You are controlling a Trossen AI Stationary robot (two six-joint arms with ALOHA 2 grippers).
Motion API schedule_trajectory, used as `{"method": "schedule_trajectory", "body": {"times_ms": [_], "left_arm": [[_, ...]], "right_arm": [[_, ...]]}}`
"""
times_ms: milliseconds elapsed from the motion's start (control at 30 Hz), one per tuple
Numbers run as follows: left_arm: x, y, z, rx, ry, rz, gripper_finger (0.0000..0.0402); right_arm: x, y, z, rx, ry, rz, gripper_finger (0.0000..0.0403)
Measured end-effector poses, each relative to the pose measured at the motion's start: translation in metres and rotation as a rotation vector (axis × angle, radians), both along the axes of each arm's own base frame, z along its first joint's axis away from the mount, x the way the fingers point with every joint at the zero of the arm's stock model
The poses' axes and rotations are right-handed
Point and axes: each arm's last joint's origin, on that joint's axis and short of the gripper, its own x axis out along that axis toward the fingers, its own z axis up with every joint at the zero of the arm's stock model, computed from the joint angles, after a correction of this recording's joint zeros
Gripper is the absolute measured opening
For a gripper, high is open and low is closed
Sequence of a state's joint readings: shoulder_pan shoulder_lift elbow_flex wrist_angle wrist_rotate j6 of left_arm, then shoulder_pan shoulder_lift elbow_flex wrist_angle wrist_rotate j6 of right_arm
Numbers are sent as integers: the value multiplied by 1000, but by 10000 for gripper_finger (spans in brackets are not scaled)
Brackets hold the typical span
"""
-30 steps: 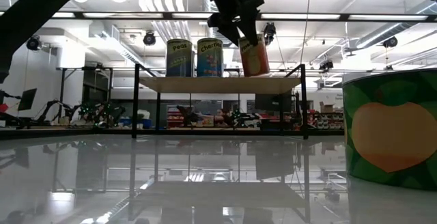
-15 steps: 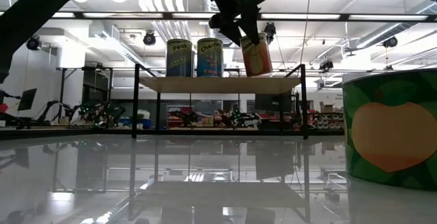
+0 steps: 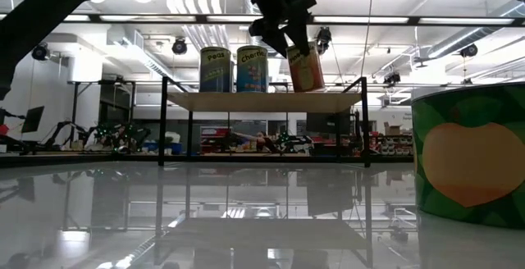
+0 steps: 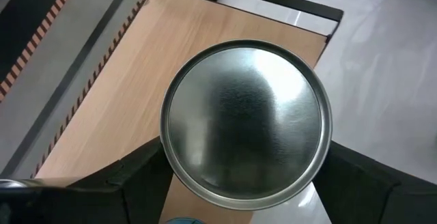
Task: Pick and place cans onto a shelf
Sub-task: Put the canned pineapple on the shelf
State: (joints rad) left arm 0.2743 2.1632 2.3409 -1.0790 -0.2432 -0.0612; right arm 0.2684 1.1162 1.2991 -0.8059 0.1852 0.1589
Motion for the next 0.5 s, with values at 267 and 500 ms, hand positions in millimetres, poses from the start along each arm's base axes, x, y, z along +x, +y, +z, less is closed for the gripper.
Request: {"method": "schedule_trajectory", "body": {"times_ms": [267,500], "left_arm": [[-3,11,0,1,-3,25,288],[-3,11,0,-3,-4,23,308]], "right_arm": [[0,0,0,-1,0,0,9],[0,0,0,-2,0,1,9]]}}
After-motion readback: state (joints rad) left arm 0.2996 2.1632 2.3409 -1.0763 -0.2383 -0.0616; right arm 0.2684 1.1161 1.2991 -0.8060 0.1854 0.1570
